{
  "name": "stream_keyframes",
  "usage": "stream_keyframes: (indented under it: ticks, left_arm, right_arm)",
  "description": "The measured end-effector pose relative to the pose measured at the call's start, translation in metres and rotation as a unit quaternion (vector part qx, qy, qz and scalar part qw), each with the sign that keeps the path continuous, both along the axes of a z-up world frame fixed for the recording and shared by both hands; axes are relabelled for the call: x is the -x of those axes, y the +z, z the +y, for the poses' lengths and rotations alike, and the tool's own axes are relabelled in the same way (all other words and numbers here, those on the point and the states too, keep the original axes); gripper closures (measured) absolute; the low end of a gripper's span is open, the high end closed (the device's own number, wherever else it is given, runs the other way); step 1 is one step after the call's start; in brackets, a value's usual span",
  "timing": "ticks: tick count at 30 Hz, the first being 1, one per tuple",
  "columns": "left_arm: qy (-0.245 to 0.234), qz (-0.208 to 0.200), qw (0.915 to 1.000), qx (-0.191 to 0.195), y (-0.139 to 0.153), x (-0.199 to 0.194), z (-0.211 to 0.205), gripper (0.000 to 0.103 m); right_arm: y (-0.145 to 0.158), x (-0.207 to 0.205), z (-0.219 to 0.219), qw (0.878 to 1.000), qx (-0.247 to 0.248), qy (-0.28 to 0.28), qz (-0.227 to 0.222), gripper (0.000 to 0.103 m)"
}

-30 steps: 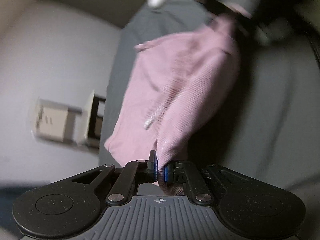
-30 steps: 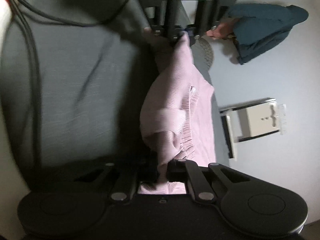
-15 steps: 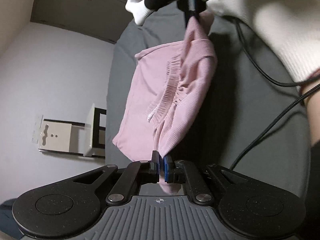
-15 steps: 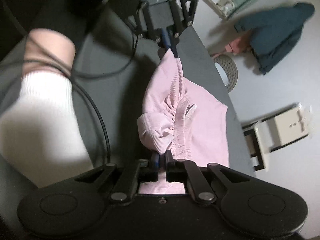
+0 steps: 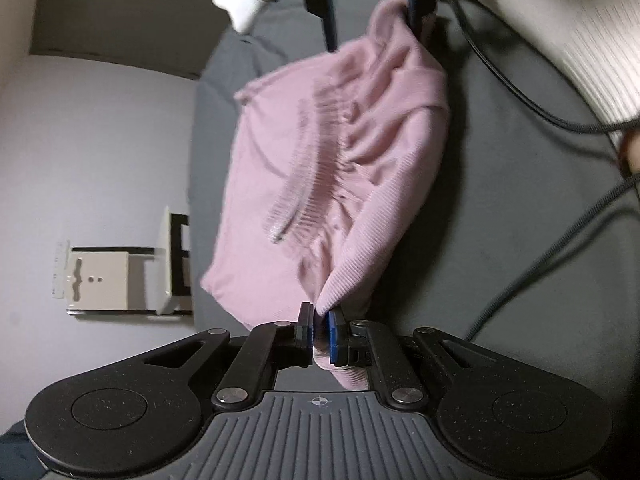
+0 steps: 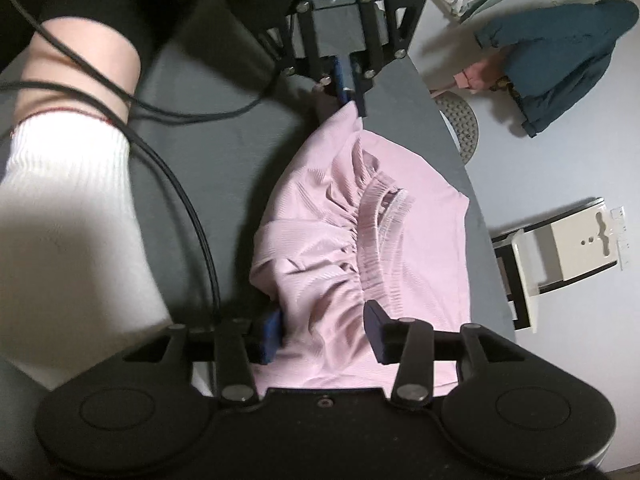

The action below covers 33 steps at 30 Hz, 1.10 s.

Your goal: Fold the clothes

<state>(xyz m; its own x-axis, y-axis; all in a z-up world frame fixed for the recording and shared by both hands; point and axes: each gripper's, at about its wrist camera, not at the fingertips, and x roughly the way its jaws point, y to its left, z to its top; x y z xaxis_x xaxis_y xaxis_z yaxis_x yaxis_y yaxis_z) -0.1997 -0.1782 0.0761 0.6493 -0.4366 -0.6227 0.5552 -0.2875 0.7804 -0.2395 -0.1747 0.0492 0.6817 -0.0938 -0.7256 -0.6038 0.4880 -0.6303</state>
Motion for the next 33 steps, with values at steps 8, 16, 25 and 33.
stream_keyframes:
  ticks: [8,16,25,33]
  left_arm:
    - [-0.022,-0.019,0.9993,-0.023,-0.020,0.002,0.001,0.042]
    - [-0.049,-0.031,0.9983,0.000,-0.023,0.000,-0.001,0.044]
    - [-0.011,-0.025,0.9992,0.029,-0.018,-0.017,-0.013,0.099]
    - [0.061,0.058,0.9919,0.095,0.018,-0.041,-0.030,0.099]
  right_arm:
    - [-0.011,-0.019,0.004,1.000,-0.010,-0.013,0.027,0.061]
    - [-0.008,-0.007,0.001,0.999,-0.024,0.000,-0.033,0.096]
    - [0.038,-0.018,-0.029,0.991,-0.094,-0.071,-0.066,0.096]
    - [0.010,-0.030,-0.017,0.995,-0.056,-0.072,-0.043,0.080]
